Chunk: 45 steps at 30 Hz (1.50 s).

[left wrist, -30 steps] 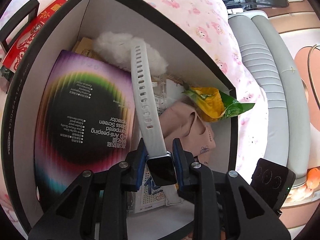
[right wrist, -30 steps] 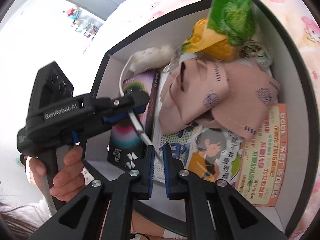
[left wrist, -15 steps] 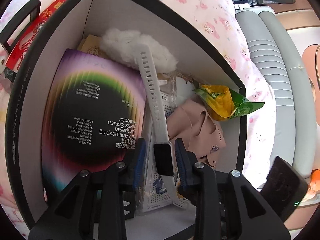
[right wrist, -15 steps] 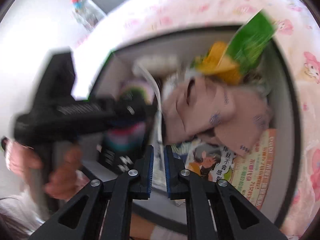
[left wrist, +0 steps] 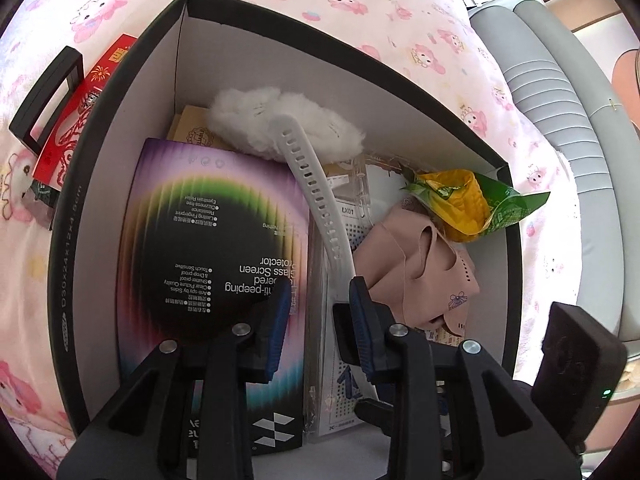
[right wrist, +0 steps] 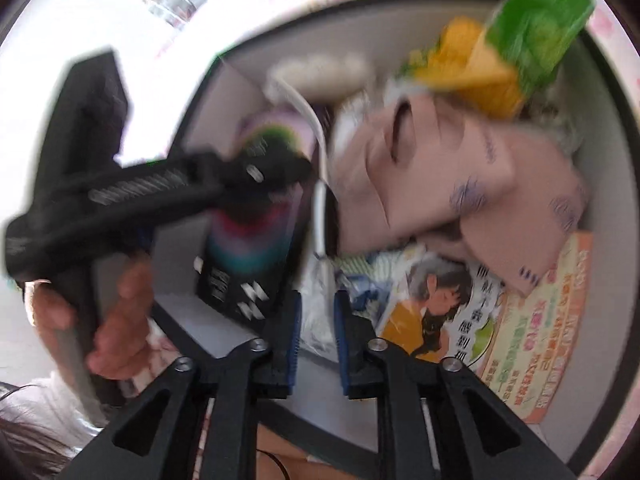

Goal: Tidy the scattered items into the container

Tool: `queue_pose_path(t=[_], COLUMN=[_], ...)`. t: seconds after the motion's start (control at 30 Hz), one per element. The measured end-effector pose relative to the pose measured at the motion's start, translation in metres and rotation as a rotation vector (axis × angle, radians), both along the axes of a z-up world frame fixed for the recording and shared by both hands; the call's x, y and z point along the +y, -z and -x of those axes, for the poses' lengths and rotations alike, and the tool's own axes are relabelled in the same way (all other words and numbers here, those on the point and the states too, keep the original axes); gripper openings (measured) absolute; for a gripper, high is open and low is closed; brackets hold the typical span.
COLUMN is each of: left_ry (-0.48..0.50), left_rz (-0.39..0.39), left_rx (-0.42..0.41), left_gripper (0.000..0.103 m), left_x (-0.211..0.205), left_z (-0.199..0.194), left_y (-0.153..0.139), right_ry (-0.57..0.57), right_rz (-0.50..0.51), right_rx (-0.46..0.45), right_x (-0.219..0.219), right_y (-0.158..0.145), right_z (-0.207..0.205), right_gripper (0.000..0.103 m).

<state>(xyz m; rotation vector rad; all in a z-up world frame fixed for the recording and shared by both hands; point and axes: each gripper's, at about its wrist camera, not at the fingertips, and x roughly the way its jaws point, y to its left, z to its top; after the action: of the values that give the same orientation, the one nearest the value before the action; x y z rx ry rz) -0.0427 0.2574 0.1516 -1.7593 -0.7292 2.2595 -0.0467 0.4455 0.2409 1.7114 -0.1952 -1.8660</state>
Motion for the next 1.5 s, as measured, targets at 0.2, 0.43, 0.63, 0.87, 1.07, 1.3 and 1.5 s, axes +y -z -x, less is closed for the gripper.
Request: queue_pose_path(t=[0.2,0.43,0.63,0.87,1.07,1.3,1.5], left_ry=[0.018,0.05,0.07,0.084,0.089,0.282,0.27], left_rz=[-0.009,-0.011,-0.026,-0.054,0.018,0.253,0.311], left_rx=[0.002,0.005,0.011,-0.022,0.053,0.061,0.021], left_gripper=[0.029,0.029,0.029,0.029,0.029,0.031,0.032], left_x=[0.001,0.006,0.008,0.01,0.003,-0.001,0.006], left_z=[-0.001,-0.002,-0.002,-0.003,0.007,0.054,0.047], left_y=[0.0,-0.001,-0.001,0.005,-0.028,-0.035,-0.018], right_ry=[0.001,0.053,0.089,-0.028,-0.033,0.029,0.15], right_rz=[-0.008,-0.041,-0.017,-0.081,-0.088,-0.145,-0.042], right_rx=[0.016,0.059,0.061,0.028,0.047,0.132,0.143], right_x=[-0.003,0.01,0.013,-0.026,-0.031,-0.025,-0.007], right_y=[0.001,-0.011,-0.015,0.0,-0.002,-0.015,-0.023], right_z=[0.001,0.013,0.021,0.016,0.018,0.037,0.03], right_gripper=[0.006,0.005,0.005,0.036,0.005,0.005,0.006])
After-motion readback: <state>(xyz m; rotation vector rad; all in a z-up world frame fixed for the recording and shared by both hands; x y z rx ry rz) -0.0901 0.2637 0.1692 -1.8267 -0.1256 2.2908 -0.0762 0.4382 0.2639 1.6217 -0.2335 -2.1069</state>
